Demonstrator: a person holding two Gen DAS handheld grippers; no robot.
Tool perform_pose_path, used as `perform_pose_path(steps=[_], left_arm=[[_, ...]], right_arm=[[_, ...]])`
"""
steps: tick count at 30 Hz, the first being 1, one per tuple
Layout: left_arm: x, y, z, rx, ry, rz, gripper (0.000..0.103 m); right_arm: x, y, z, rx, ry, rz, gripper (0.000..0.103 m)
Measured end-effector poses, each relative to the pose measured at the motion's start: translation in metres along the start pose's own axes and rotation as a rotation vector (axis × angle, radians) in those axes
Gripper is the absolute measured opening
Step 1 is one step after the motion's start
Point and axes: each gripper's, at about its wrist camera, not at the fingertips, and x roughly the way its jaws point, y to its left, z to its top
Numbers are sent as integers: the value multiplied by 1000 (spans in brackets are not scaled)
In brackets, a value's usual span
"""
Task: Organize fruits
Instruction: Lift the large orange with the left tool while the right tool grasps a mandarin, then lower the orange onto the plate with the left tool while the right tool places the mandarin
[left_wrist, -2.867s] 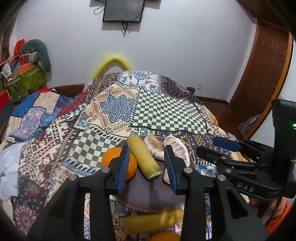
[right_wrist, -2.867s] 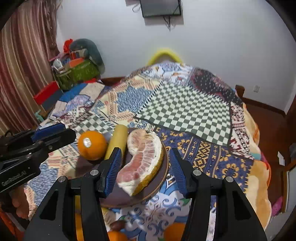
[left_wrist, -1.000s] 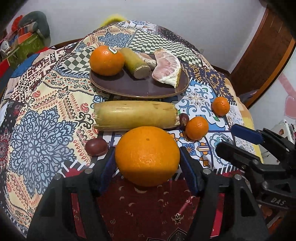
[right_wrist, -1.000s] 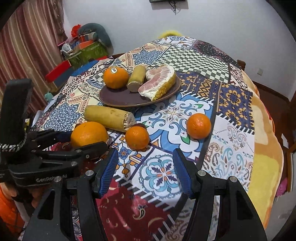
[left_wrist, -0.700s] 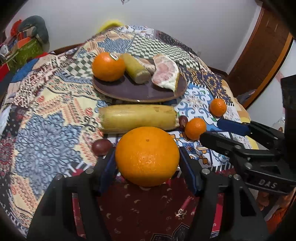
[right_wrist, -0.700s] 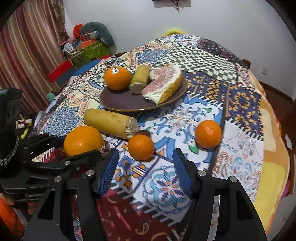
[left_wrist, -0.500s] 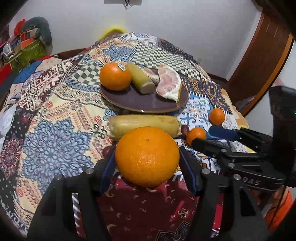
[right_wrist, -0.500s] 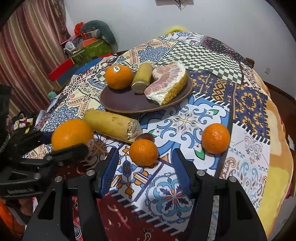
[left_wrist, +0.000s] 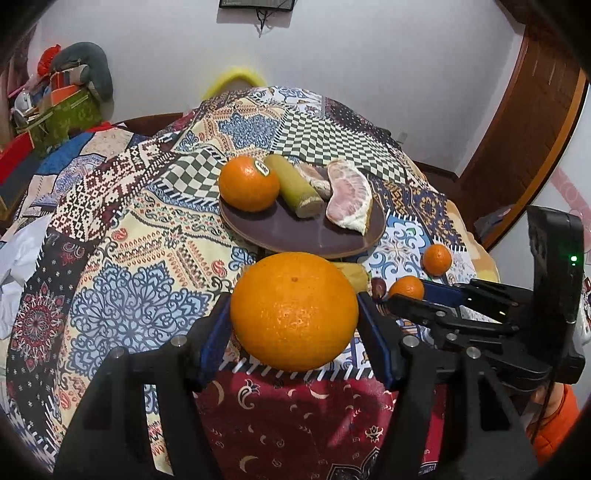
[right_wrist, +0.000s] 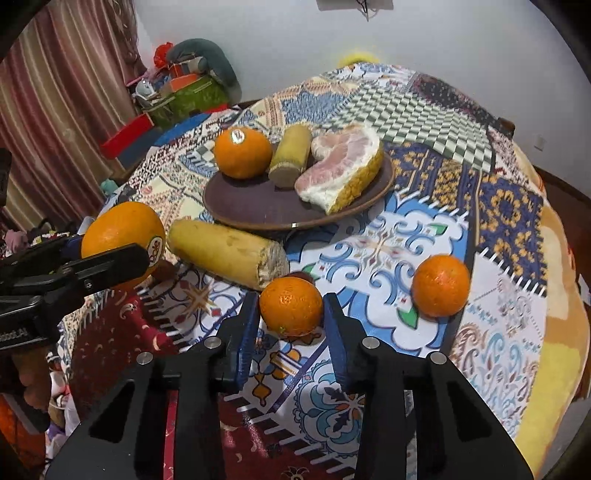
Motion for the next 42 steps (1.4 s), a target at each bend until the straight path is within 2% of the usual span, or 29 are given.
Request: perform_pose_path(steps=[11, 22, 42], left_arm=[[-5, 2, 23, 6, -58, 7, 65], [11, 11, 41, 8, -72, 19, 65], [73, 16, 65, 28, 22, -3, 65]], right_arm=[[-19, -5, 25, 4, -91, -4, 32], [-10, -8, 47, -4, -120, 8, 32], [37, -4, 60, -77, -41, 17, 32]])
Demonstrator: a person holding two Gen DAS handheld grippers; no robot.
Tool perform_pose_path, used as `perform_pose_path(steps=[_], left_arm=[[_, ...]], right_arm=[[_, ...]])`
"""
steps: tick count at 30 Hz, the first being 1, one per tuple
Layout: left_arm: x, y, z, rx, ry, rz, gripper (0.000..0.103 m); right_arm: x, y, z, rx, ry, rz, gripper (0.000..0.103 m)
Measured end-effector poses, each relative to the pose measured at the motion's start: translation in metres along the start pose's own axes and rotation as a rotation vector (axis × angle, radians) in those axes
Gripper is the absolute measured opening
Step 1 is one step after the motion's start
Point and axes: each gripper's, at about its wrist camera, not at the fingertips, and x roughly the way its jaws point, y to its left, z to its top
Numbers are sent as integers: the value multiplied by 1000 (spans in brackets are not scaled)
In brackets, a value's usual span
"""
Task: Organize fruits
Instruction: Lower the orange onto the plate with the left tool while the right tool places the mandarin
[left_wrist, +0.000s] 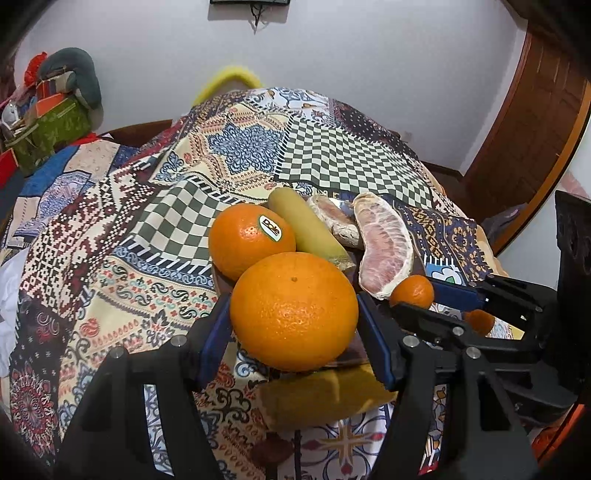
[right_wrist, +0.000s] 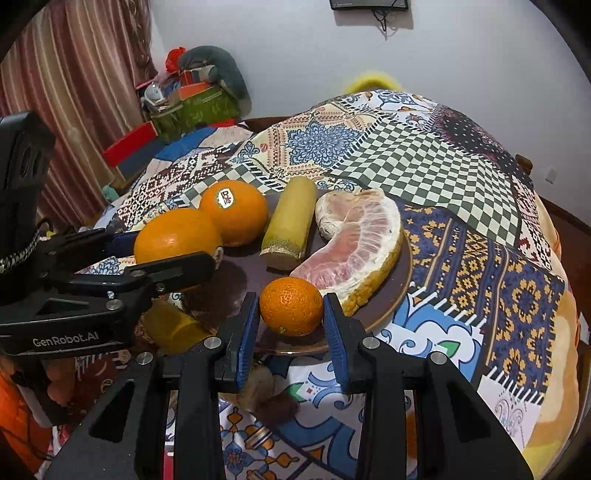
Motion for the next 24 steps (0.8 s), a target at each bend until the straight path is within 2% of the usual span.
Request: perform_pose_path(steps=[7, 11, 15, 24], left_arm=[[14, 4, 2, -20, 50, -12, 65], [16, 3, 1, -14, 52, -9, 65], [8, 2, 3, -19, 30, -26, 65], [-26, 4, 1, -20, -16, 8, 65]], right_arm=[[6, -2, -1, -2, 17, -3, 32], [7, -2, -2, 1, 26, -1, 33], [4, -2, -2, -4, 26, -11, 41], [-20, -4, -4, 9, -4, -32, 42]])
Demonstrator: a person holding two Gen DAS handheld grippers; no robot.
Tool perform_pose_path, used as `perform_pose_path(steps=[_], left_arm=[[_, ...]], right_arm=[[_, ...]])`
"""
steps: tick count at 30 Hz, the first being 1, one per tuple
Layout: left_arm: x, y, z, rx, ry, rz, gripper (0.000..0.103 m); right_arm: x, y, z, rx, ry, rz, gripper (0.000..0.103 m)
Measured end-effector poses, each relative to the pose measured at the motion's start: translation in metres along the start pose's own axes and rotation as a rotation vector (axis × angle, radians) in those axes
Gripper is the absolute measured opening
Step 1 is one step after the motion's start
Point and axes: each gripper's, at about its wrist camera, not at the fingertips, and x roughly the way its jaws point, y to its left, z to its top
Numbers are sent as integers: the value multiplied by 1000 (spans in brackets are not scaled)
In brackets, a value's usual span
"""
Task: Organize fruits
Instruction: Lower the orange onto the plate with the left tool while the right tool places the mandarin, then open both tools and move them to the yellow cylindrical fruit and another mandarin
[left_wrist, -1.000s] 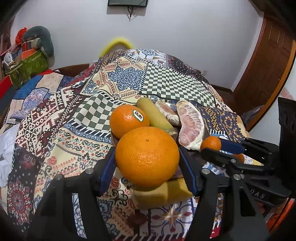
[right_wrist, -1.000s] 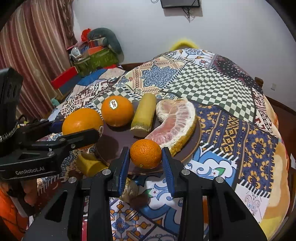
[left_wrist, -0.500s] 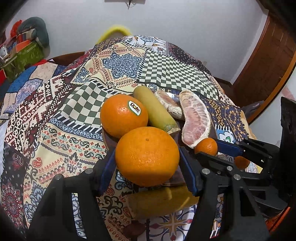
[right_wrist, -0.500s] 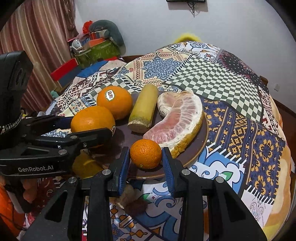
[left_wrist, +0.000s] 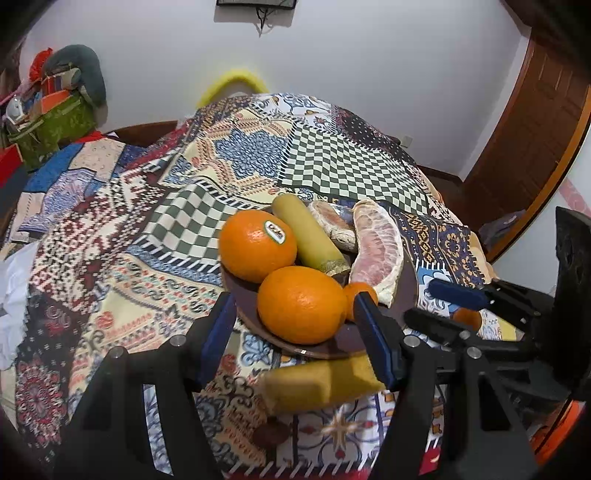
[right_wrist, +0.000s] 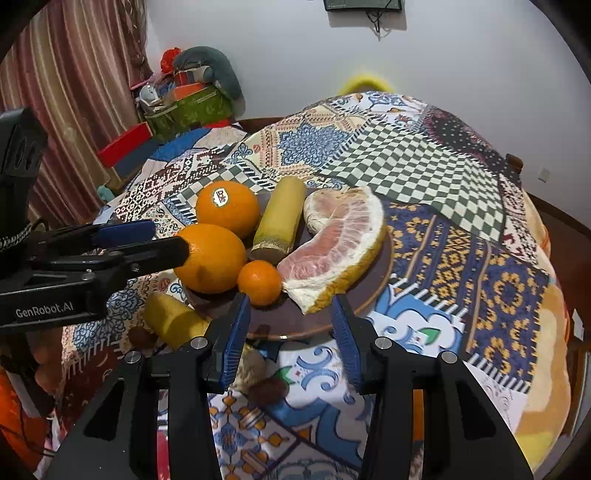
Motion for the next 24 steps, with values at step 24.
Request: perform_pose_path(steps=[24], left_arm=[[2, -18, -36, 53, 88, 17, 67]], right_arm=[[-50, -58, -52, 109, 18, -153, 62]])
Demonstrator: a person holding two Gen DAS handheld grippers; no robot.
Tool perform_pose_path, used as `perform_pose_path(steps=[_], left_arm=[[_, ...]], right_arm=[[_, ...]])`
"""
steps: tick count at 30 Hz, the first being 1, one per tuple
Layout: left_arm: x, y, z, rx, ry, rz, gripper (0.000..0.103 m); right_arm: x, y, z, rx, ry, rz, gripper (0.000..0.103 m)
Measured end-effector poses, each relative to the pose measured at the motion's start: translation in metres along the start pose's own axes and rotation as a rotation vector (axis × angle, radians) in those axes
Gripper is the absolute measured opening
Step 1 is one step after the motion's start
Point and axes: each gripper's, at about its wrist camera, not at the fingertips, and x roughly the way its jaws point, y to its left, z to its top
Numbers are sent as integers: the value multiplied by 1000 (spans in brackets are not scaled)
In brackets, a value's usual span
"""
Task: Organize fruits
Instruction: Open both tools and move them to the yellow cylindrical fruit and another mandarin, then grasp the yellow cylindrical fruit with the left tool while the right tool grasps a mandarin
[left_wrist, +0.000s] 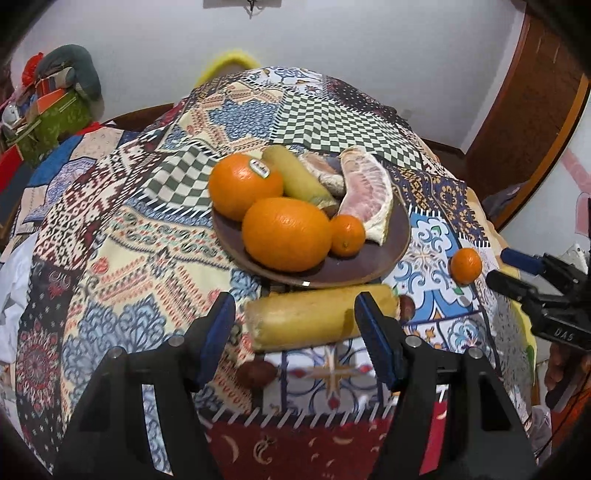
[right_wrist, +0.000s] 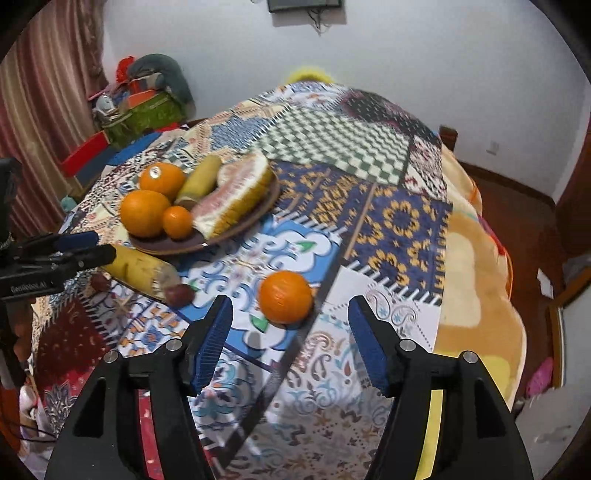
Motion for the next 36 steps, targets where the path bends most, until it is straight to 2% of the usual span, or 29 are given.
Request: perform_pose_path(steps=[4, 5, 12, 15, 17, 21, 24, 27, 29, 32, 36], left_arm=[[18, -3, 6, 26, 28, -14, 67], [22, -2, 6, 29, 29, -13, 71], [27, 0, 7, 35, 30, -71, 73], [23, -7, 1, 86, 28, -86, 73], [19, -16, -4, 132, 23, -71, 73], [17, -29, -14, 188, 34, -45, 73], [18, -31, -21, 165, 77, -90, 66], [11, -34, -26, 173, 59, -70, 58], [5, -33, -28, 156, 49, -71, 49], [-3, -33, -33, 147, 47, -82, 40], [-17, -37, -43, 156, 44, -95, 39]], right_arm=[[11, -2, -2, 22, 18, 22, 62], [14, 0, -3, 24, 20, 25, 62], [34, 4, -5, 26, 31, 25, 60], [34, 3, -3, 28, 26, 23, 49], [32, 4, -3, 24, 28, 33, 36], [28, 9, -7, 13, 32, 44, 35], [22, 12, -12, 10, 33, 60, 35], [15, 16, -16, 1, 33, 67, 34], [10, 18, -20, -3, 32, 70, 34], [1, 18, -24, 0, 27, 72, 34], [-9, 20, -27, 3, 17, 73, 34]])
